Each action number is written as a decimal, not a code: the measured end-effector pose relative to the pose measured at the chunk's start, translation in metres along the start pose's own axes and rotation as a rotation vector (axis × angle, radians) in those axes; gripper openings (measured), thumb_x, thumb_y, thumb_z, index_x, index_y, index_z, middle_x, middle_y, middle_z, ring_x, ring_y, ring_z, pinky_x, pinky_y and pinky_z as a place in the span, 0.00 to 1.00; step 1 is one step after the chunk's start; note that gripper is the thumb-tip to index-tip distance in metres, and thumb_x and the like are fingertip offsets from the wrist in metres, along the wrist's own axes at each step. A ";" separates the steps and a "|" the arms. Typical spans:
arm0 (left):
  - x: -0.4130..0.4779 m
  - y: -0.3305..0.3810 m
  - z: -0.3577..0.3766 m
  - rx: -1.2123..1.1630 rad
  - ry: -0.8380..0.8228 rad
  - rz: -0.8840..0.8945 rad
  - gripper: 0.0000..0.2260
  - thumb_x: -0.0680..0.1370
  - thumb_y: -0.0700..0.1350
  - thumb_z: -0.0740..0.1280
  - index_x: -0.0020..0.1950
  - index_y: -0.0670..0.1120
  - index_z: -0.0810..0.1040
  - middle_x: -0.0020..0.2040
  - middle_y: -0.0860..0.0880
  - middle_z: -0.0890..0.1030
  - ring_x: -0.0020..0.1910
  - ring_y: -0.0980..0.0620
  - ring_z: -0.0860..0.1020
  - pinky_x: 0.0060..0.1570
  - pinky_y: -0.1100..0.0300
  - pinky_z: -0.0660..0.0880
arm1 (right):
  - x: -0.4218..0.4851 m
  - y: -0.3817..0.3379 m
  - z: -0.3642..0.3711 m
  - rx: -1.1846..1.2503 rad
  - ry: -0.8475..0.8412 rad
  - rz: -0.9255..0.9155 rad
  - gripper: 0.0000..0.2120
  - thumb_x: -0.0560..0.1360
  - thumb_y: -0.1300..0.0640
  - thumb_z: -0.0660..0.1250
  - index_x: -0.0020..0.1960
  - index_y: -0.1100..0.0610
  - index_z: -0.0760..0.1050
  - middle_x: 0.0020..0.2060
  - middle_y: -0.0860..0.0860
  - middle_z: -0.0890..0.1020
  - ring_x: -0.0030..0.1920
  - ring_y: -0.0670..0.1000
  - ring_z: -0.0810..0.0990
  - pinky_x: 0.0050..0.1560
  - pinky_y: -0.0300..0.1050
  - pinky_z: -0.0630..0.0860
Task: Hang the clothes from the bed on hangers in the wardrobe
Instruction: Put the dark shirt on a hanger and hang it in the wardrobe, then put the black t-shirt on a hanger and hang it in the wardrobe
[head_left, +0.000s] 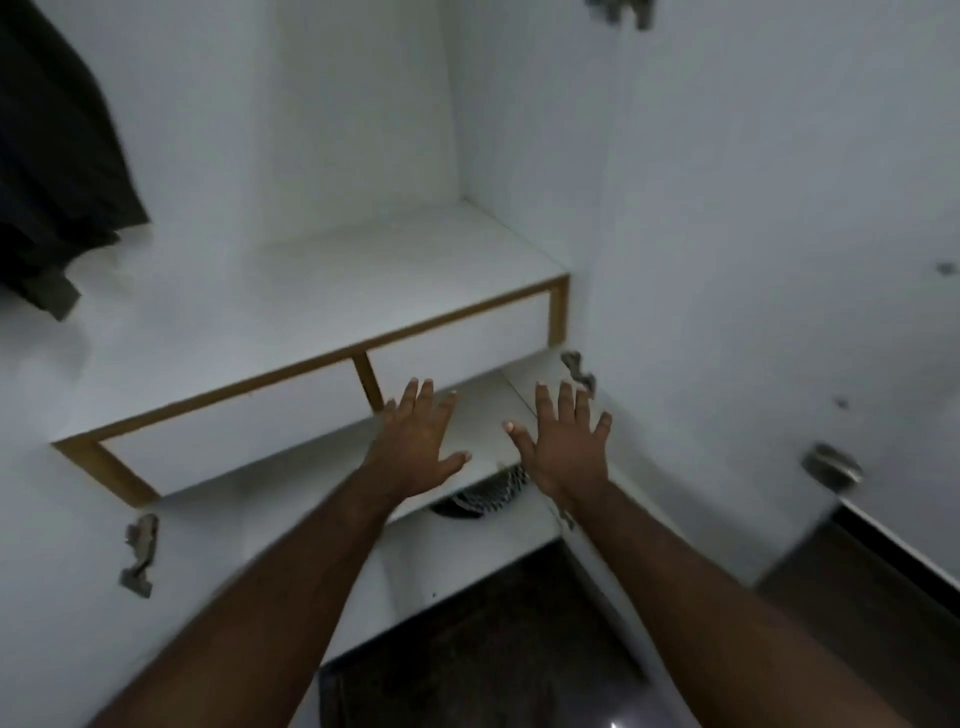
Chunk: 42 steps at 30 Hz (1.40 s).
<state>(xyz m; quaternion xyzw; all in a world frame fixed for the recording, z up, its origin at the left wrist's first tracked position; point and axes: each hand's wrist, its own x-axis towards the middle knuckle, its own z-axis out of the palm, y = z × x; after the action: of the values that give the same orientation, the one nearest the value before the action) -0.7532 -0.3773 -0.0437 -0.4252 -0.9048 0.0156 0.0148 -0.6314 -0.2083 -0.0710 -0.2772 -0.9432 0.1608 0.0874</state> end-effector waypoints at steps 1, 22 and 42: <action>-0.012 0.019 0.009 -0.013 -0.041 0.039 0.39 0.78 0.64 0.59 0.80 0.48 0.47 0.80 0.40 0.47 0.78 0.40 0.44 0.75 0.41 0.48 | -0.026 0.016 0.001 0.009 -0.030 0.052 0.36 0.80 0.33 0.45 0.81 0.52 0.44 0.80 0.57 0.46 0.79 0.59 0.43 0.74 0.67 0.41; -0.262 0.260 0.138 -0.144 -0.289 0.834 0.38 0.78 0.63 0.60 0.80 0.48 0.47 0.79 0.41 0.52 0.79 0.43 0.48 0.74 0.42 0.50 | -0.486 0.085 0.038 0.043 0.106 1.096 0.35 0.79 0.33 0.51 0.80 0.50 0.49 0.79 0.57 0.50 0.78 0.60 0.48 0.74 0.67 0.48; -0.651 0.408 0.119 -0.143 -0.349 1.483 0.37 0.76 0.61 0.64 0.79 0.49 0.53 0.79 0.44 0.56 0.78 0.44 0.52 0.73 0.43 0.55 | -0.923 -0.027 0.062 0.192 0.606 1.851 0.35 0.79 0.33 0.51 0.80 0.51 0.52 0.78 0.58 0.56 0.77 0.60 0.54 0.72 0.67 0.54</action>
<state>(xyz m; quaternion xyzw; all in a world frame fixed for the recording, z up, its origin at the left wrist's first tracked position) -0.0287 -0.6197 -0.1878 -0.9125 -0.3707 0.0299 -0.1701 0.1066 -0.7545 -0.1889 -0.9291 -0.2734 0.1640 0.1875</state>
